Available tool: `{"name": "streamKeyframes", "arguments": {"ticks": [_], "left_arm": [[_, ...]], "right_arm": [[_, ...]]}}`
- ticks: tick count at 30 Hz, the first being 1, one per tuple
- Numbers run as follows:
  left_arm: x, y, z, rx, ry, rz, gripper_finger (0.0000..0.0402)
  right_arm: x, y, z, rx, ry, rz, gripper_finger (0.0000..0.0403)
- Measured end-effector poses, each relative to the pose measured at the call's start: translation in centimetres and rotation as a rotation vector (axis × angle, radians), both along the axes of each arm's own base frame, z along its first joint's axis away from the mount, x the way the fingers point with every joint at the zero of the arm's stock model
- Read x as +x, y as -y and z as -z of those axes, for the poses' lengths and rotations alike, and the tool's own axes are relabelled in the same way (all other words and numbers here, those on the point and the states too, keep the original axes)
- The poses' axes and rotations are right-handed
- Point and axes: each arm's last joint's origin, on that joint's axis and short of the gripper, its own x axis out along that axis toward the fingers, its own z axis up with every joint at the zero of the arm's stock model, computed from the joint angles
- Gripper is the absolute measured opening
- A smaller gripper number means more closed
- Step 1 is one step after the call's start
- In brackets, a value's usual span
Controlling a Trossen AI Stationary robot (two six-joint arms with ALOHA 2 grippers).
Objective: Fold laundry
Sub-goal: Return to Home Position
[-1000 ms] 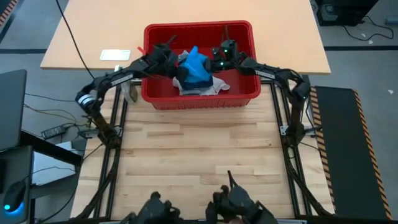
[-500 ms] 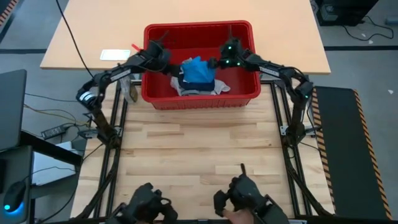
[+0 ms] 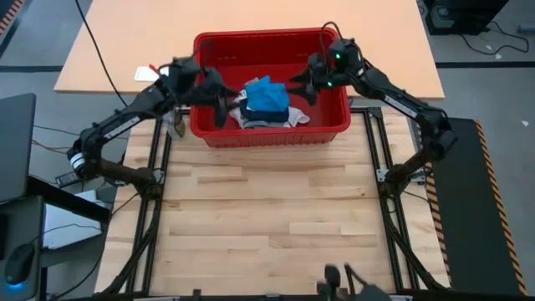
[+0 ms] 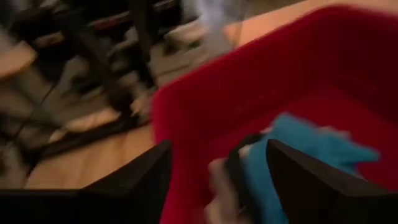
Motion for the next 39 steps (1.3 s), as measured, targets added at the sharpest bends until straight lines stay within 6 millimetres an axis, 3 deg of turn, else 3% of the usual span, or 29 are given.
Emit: {"name": "streamKeyframes", "arguments": {"ticks": [6, 9, 13, 17, 21, 27, 32, 39], "left_arm": [[2.2, 6.1, 1.3, -0.054, -0.151, 0.237, 0.0192], [3.7, 8.7, 2.2, -0.040, -0.229, 0.271, 0.0192], [5.6, 10.6, 4.2, -0.040, -0.359, 0.250, 0.0192], [7.1, 10.8, 7.0, -0.174, -0.485, 0.198, 0.0192], [8.4, 10.2, 9.4, -0.185, -0.574, 0.128, 0.0192], [8.7, 7.0, 11.1, -0.179, -0.628, 0.047, 0.0192], [7.8, 3.2, 11.3, -0.152, -0.625, -0.023, 0.0192], [6.3, -2.9, 10.1, 0.032, -0.486, -0.161, 0.0192]], "right_arm": [[-0.2, -5.6, 0.0, 0.003, -0.176, -0.209, 0.0202], [0.1, -8.5, 0.8, -0.001, -0.279, -0.340, 0.0158], [0.7, -11.1, 2.3, -0.026, -0.410, -0.416, 0.0098], [1.2, -12.2, 4.5, 0.003, -0.489, -0.418, 0.0048], [1.1, -12.4, 6.8, 0.025, -0.596, -0.324, 0.0010], [0.6, -10.5, 8.8, -0.063, -0.711, -0.058, 0.0013], [0.0, -7.9, 8.4, -0.089, -0.652, 0.092, 0.0008], [-1.3, -3.1, 7.3, -0.171, -0.521, 0.321, 0.0007]]}}
